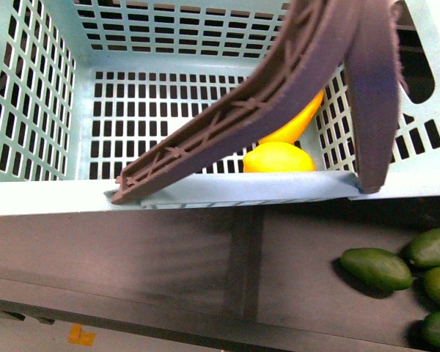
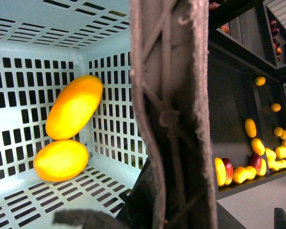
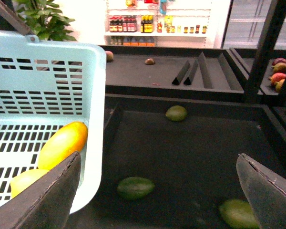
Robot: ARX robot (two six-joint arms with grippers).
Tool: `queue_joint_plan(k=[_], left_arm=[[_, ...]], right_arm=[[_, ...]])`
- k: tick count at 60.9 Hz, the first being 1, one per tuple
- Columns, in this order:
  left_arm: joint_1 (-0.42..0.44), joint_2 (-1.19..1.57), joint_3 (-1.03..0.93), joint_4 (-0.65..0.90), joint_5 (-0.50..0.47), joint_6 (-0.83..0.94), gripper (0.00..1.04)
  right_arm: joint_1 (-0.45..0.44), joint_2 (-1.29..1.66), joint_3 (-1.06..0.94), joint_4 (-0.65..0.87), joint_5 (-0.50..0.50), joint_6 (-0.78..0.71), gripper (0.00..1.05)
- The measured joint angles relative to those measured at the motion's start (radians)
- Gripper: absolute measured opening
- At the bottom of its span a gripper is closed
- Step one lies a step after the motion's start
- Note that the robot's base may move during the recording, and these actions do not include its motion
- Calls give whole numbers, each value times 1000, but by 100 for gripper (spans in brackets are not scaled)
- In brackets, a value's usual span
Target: Pick lemon and mango into basket
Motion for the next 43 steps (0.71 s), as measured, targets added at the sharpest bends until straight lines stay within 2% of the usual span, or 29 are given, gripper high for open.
queue_joint_plan(k=[9, 22, 23, 27, 28, 30, 32, 36, 43], left_arm=[[8, 0, 0, 0, -34, 9, 4], [0, 0, -2, 6, -26, 4, 4], [-4, 0, -7, 23, -56, -5, 4], [-25, 8, -80, 261, -283, -160, 4], [-28, 11, -87, 292, -299, -172, 4], [-32, 36, -97, 389, -438, -267, 4], [-24, 54, -93, 438, -497, -327, 4], [30, 88, -64, 473, -554, -398, 4], [119, 171, -2, 480, -561, -461, 4]], right_arm=[[0, 0, 0, 0, 1, 0, 96], [0, 0, 0, 0, 5, 0, 96], [0, 0, 0, 0, 5, 0, 96], [0, 0, 0, 0, 7, 0, 96], [0, 0, 0, 0, 7, 0, 96], [0, 0, 0, 0, 5, 0, 96], [0, 0, 0, 0, 6, 0, 96], [0, 0, 0, 0, 9, 0, 96], [0, 0, 0, 0, 10, 0, 96]])
